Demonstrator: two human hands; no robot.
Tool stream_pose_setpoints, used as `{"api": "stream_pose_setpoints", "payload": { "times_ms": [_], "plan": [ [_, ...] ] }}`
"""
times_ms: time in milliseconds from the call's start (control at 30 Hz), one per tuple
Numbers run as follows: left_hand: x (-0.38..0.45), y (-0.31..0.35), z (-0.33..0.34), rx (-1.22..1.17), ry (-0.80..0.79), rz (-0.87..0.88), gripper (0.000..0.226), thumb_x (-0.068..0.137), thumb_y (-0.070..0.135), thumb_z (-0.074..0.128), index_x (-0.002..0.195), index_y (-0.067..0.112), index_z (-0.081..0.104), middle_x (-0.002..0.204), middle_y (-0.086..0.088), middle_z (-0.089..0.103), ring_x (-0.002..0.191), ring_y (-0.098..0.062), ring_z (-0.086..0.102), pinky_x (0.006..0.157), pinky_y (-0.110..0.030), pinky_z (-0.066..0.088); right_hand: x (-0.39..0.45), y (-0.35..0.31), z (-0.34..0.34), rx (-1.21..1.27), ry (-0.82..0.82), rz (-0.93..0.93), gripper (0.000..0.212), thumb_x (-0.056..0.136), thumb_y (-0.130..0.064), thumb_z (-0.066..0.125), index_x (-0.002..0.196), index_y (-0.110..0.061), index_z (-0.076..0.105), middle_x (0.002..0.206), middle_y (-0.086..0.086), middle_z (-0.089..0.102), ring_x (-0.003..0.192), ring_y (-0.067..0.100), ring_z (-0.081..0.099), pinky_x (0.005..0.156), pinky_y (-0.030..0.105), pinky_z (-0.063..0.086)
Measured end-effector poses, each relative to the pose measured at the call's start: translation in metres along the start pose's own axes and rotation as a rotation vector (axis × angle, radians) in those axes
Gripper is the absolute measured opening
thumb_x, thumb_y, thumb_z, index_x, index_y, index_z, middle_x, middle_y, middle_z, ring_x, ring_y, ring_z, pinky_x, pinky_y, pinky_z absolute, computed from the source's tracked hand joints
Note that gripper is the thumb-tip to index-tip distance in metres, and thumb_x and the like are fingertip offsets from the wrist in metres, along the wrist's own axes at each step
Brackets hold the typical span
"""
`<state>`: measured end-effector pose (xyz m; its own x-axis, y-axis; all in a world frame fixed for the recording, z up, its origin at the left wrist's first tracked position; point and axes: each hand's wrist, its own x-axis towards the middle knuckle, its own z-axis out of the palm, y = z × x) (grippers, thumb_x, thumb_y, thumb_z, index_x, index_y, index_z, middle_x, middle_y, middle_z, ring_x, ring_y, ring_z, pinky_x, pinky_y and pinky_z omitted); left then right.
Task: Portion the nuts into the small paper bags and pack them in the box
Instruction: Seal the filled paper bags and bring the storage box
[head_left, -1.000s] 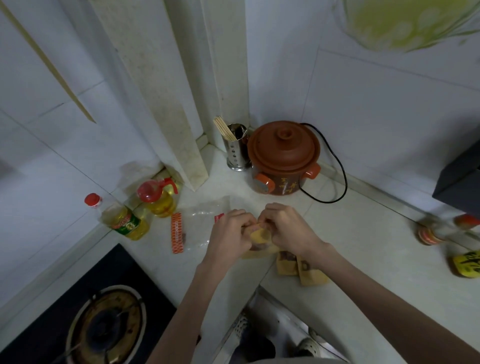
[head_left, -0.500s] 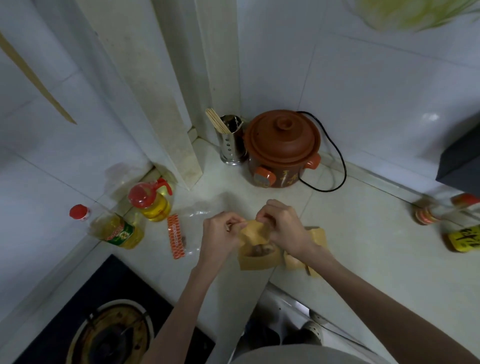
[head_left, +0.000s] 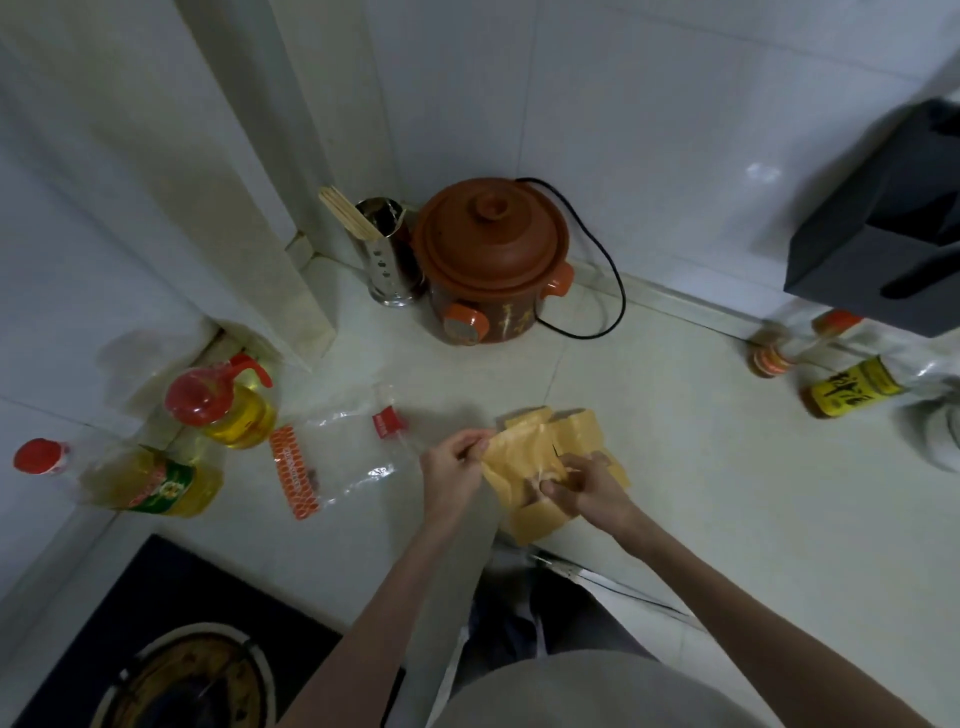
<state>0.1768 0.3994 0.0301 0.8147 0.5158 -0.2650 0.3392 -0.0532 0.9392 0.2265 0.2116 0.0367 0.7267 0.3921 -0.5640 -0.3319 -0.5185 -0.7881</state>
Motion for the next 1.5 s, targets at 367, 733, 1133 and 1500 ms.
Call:
{"api": "stream_pose_setpoints", "payload": {
  "times_ms": [367,733,1133,1500],
  "plan": [
    [-0.016,-0.026,0.043,0.013,-0.131,-0.209,0.04,0.084,-0.01,0.053,0.077,0.023,0.075,0.076,-0.002,0.069,0.069,-0.018,0.061,0.062,-0.034,0.051,0.018,0.056,-0.13,0.145,0.447,0.147,0.02,0.084,-0.013,0.069,0.101,-0.014,0.058,0.096,0.016,0.062,0.08,0.022,0.056,0.067,0.031,0.046],
    [0.001,-0.022,0.088,0.221,-0.115,-0.267,0.025,0.086,-0.003,0.054,0.091,0.013,0.072,0.095,-0.005,0.07,0.087,-0.02,0.062,0.074,-0.031,0.051,0.066,0.058,-0.15,-0.369,0.508,0.176,0.056,0.077,-0.005,0.063,0.13,-0.005,0.048,0.124,0.02,0.053,0.116,0.036,0.05,0.096,0.041,0.045],
    [0.026,-0.032,0.131,0.259,-0.101,-0.378,0.027,0.09,0.008,0.049,0.113,0.023,0.055,0.089,0.011,0.055,0.085,-0.011,0.053,0.066,-0.022,0.042,0.119,0.056,-0.089,-0.364,0.095,0.077,0.05,0.078,0.001,0.059,0.127,-0.007,0.051,0.115,0.012,0.063,0.107,0.026,0.06,0.067,0.017,0.046],
    [0.026,-0.034,0.148,0.24,-0.062,-0.26,0.043,0.092,0.012,0.057,0.134,0.017,0.049,0.11,0.008,0.058,0.099,-0.012,0.058,0.061,-0.004,0.043,0.127,0.057,-0.094,-0.32,0.151,0.057,0.043,0.086,-0.011,0.062,0.126,-0.006,0.05,0.114,0.014,0.063,0.106,0.028,0.06,0.08,0.03,0.049]
  ]
}}
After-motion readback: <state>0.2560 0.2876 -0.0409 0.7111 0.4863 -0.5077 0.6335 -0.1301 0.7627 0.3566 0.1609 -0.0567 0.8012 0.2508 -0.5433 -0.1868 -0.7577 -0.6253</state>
